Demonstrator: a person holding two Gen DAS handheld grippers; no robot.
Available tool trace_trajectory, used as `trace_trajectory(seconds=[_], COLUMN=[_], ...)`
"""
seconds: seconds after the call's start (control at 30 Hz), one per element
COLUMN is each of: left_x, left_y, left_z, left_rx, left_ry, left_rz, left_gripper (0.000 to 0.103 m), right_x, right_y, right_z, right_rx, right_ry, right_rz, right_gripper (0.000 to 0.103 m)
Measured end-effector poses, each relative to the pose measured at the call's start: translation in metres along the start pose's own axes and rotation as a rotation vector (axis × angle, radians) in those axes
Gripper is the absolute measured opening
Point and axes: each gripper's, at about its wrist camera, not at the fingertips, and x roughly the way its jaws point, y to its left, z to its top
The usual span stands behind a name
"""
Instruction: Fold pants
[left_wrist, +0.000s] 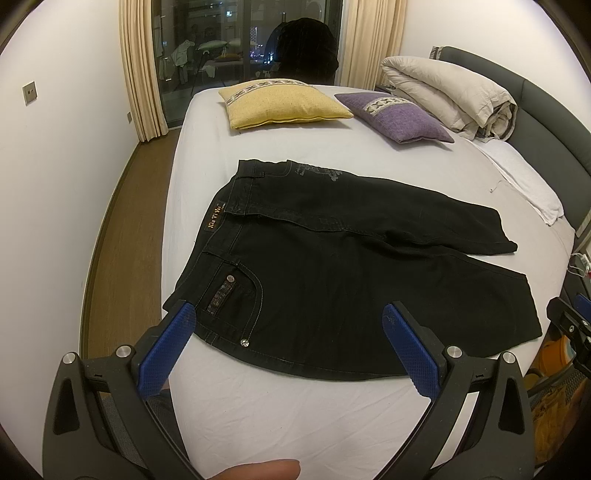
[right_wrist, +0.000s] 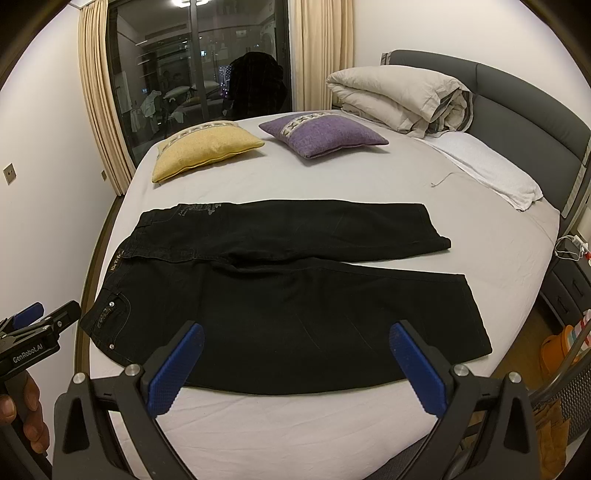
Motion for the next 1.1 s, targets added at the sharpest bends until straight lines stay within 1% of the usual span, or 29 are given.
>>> trace_trajectory(seconds=[1.1], left_x=[0.0008], left_y=[0.0003], left_z=[-0.0009], left_rx=[0.000], left_ry=[0.001], left_rz=[0.001], left_gripper=[0.103], right_x=[0.0002], right_y=[-0.0013], right_z=[0.0006], right_rx=[0.001], right_ry=[0.002], right_rz=[0.003], right_gripper=[0.103])
